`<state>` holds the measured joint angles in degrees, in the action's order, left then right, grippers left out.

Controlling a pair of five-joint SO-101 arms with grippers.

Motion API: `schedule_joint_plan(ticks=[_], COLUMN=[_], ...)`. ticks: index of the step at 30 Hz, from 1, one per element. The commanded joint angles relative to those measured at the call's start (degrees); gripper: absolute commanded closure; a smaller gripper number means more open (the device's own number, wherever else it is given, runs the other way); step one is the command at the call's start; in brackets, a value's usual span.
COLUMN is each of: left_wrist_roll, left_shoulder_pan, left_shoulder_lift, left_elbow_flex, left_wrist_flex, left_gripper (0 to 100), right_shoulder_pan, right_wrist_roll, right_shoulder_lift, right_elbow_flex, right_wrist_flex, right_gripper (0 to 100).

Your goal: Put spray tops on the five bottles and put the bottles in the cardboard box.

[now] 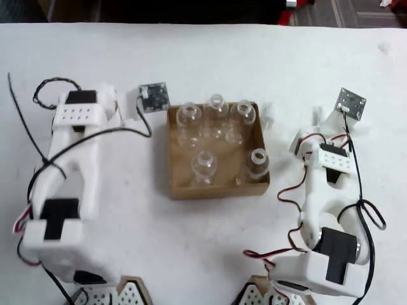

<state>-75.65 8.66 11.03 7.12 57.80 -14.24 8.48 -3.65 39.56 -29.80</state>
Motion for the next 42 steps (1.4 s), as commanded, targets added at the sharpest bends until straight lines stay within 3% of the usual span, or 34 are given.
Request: schedule_joint_plan(ticks=[1, 10, 13, 22, 31, 42], left_wrist_roll=[4.0, -7.6, -7.6, -7.9, -8.0, -8.0], left_shoulder_pan=[1.9, 1.7, 2.4, 2.5, 0.8, 0.6], left_shoulder_lift=[6.8, 17.5, 20.4, 28.2, 29.2, 29.4], left_elbow_flex=[-9.1, -20.7, -24.5, -31.4, -32.4, -31.9], left_wrist_flex=[-0.7, 10.3, 10.8, 10.9, 12.4, 11.8], left_gripper=[98, 94, 89, 89, 81, 81], right_shoulder_pan=[-0.7, -0.4, -0.4, -0.4, -0.4, -0.4], right_wrist_roll=[-0.8, -5.1, -5.1, -5.4, -5.5, -5.5], right_shoulder_lift=[2.0, 4.2, 4.3, 4.4, 4.4, 4.4], right_elbow_flex=[-3.8, -5.5, -5.5, -5.5, -5.6, -5.6], right_wrist_flex=[1.5, 1.5, 1.5, 1.6, 1.7, 1.7], right_gripper=[88.3, 88.3, 88.3, 88.3, 88.3, 88.3])
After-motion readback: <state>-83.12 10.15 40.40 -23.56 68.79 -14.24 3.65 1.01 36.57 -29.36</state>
